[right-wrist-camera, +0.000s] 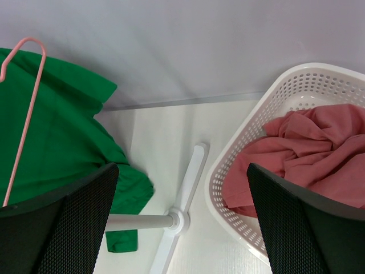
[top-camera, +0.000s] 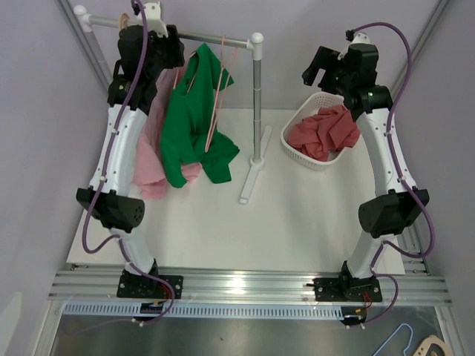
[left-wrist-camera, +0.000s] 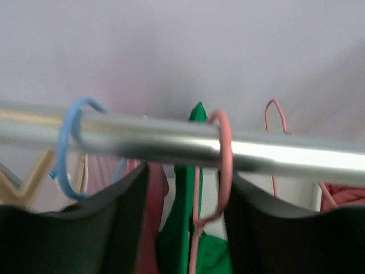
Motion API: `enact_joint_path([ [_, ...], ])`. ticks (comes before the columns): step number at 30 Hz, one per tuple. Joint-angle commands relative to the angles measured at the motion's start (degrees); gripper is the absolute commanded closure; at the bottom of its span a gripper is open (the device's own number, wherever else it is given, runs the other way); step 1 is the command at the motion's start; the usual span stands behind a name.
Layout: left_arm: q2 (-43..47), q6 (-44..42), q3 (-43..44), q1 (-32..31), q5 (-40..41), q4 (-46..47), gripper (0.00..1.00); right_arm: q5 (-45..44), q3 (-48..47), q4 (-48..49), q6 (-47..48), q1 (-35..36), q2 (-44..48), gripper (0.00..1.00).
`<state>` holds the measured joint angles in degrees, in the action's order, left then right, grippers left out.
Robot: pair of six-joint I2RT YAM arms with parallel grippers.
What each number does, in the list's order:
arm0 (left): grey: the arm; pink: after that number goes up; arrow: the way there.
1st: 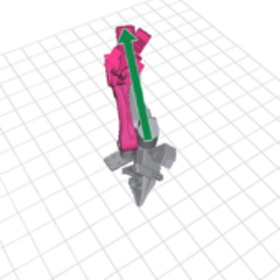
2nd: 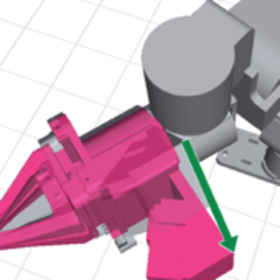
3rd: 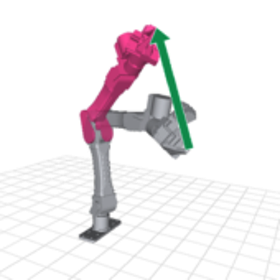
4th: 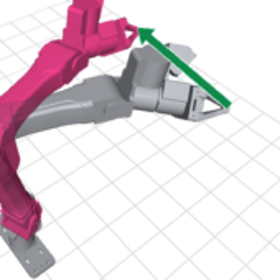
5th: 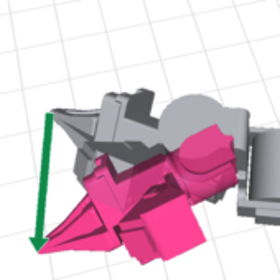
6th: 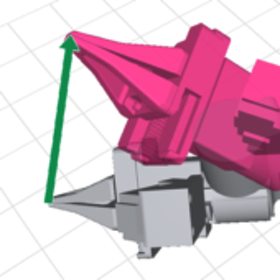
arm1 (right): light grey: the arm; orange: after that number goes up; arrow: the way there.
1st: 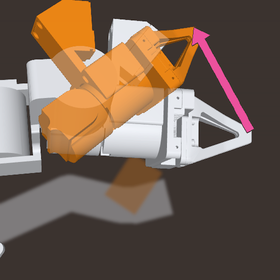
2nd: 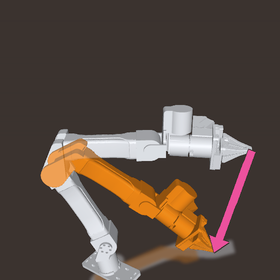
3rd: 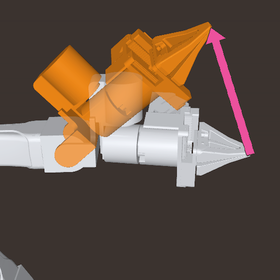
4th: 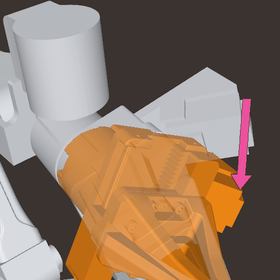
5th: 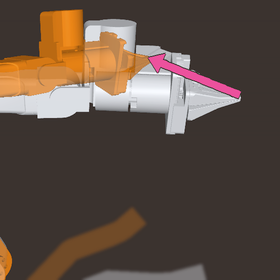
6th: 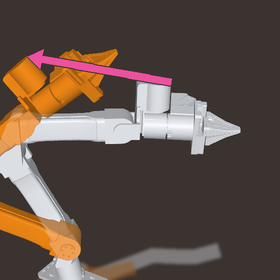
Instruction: Remove the t-shirt from the hanger
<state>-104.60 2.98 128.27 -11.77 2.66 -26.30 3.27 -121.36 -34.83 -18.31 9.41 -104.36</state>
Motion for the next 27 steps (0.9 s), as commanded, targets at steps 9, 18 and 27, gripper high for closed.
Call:
enact_joint_path([
  [9,-5.98,3.87,8.24,1.57,-7.93,-0.59,0.52,0.86,-0.72,0.11,1.52,-0.27,6.27,0.00],
  [18,-0.35,4.31,-2.14,1.40,-7.67,3.63,0.57,2.00,-0.46,0.02,0.99,-0.36,6.71,0.01],
  [27,2.29,3.70,-2.50,1.31,-6.87,3.37,0.99,3.76,-0.54,0.20,0.46,-0.01,6.27,0.00],
])
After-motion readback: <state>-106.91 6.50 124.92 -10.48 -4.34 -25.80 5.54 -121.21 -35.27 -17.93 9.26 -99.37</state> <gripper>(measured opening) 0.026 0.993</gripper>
